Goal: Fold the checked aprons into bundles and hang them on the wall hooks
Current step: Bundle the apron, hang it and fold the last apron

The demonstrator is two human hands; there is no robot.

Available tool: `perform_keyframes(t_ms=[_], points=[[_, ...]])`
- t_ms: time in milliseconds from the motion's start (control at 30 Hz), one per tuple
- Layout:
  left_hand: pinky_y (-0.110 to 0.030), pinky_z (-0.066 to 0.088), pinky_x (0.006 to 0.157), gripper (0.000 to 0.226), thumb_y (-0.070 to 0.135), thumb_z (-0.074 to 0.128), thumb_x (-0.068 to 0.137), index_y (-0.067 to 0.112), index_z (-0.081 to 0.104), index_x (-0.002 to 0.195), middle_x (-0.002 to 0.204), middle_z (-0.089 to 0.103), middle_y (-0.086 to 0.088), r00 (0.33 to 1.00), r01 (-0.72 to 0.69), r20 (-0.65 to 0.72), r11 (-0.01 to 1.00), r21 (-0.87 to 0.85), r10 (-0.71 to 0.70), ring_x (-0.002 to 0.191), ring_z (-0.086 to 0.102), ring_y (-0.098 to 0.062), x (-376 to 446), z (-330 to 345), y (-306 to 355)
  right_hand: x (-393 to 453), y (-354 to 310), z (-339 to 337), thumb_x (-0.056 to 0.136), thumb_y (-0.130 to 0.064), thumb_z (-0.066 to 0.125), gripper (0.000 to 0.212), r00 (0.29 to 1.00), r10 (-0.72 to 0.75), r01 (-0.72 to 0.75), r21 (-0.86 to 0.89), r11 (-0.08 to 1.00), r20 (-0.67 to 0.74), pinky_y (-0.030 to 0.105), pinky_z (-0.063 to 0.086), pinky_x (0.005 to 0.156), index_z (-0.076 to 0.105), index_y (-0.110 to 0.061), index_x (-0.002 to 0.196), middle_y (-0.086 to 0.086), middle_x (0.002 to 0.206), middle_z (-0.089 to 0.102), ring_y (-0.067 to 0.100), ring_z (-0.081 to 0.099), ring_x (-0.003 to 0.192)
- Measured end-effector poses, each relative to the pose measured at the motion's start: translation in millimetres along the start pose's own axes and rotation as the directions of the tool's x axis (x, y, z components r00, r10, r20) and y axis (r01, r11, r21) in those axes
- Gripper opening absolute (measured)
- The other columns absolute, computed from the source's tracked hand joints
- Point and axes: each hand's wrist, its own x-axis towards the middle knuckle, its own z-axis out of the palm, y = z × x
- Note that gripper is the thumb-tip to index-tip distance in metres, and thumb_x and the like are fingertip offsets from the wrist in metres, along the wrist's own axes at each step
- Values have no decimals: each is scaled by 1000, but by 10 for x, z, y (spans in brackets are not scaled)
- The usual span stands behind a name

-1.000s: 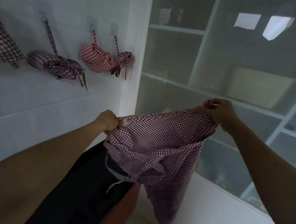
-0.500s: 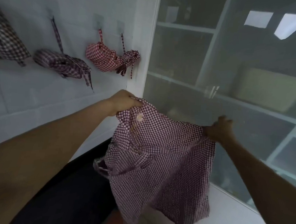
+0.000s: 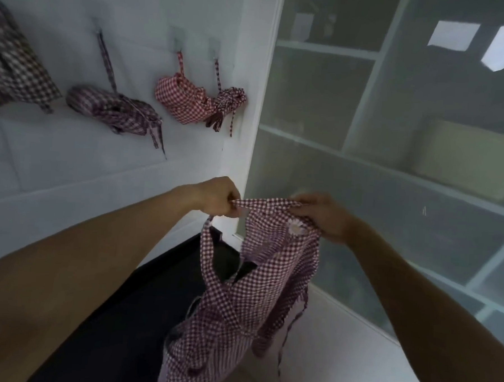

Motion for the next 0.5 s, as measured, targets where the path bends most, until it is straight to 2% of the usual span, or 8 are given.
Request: perform_keyframes(t_ms=[33, 100, 133, 200, 300, 400, 467, 500], points=[[-23, 50, 65, 14, 21, 70, 91, 10, 71, 83, 77, 67, -2, 996, 58, -54, 992, -112, -64, 71, 60, -15, 1, 15, -102, -34, -54, -31, 83, -6, 68, 6, 994, 63, -70, 77, 995, 86, 33, 55, 76, 72, -4, 86, 7, 79, 74, 16, 68, 68], [-29, 55, 67, 19, 18, 62, 98, 0, 66, 99, 83, 72, -13, 975, 176, -41, 872, -458, -218, 71, 67, -18, -32, 6, -226, -76, -99, -117, 81, -16, 66, 30, 968, 144, -174, 134, 976, 205, 32, 59, 74, 66, 7, 100, 14, 86, 73, 22, 69, 72], [-32, 55, 68, 22, 20, 55, 101, 0, 62, 97, 81, 72, -15, 962, 250, 62, 770, -587, -265, 69, 69, -21, -83, -25, -245, -74, -107, -158, 83, -19, 64, 36, 960, 159, -192, 128, 973, 231, 30, 60, 74, 64, 10, 106, 16, 89, 73, 22, 70, 74], [-34, 53, 66, 35, 26, 44, 103, 5, 54, 77, 65, 62, -13, 927, 375, 286, 656, -655, -243, 57, 63, -25, -185, -78, -238, -34, -72, -196, 91, -20, 61, 40, 960, 189, -205, 57, 977, 204, 29, 60, 74, 62, 14, 112, 18, 95, 72, 21, 70, 75], [-27, 46, 51, 42, 20, 43, 98, 12, 46, 57, 54, 43, -4, 935, 342, 335, 533, -774, -114, 42, 44, -17, -279, -154, -31, 105, 82, -205, 97, -16, 60, 33, 984, 169, -159, -129, 979, 65, 26, 58, 65, 65, 13, 112, 21, 96, 70, 14, 67, 68], [-25, 50, 50, 45, 21, 43, 98, 8, 64, 60, 60, 56, -3, 972, 223, 235, 333, -916, -3, 48, 54, -15, -248, -274, 322, 223, 288, -59, 94, -15, 68, 19, 996, 90, -63, -563, 824, 22, 36, 51, 73, 71, 3, 98, 16, 85, 68, 4, 59, 71], [-28, 56, 59, 42, 24, 43, 101, 1, 69, 77, 69, 66, -8, 987, 156, 163, 328, -932, -4, 58, 66, -20, -171, -321, 514, 212, 336, 175, 93, -8, 67, 9, 998, 47, -15, -650, 760, 32, 34, 47, 77, 73, -1, 95, 2, 79, 65, -10, 58, 65], [-29, 58, 65, 39, 25, 44, 101, 0, 68, 84, 72, 69, -9, 990, 138, 142, 368, -920, -15, 63, 69, -22, -136, -321, 592, 176, 332, 301, 96, -10, 64, 12, 1000, 2, 12, -574, 819, 24, 35, 48, 73, 72, -1, 93, 3, 78, 65, -9, 60, 60]])
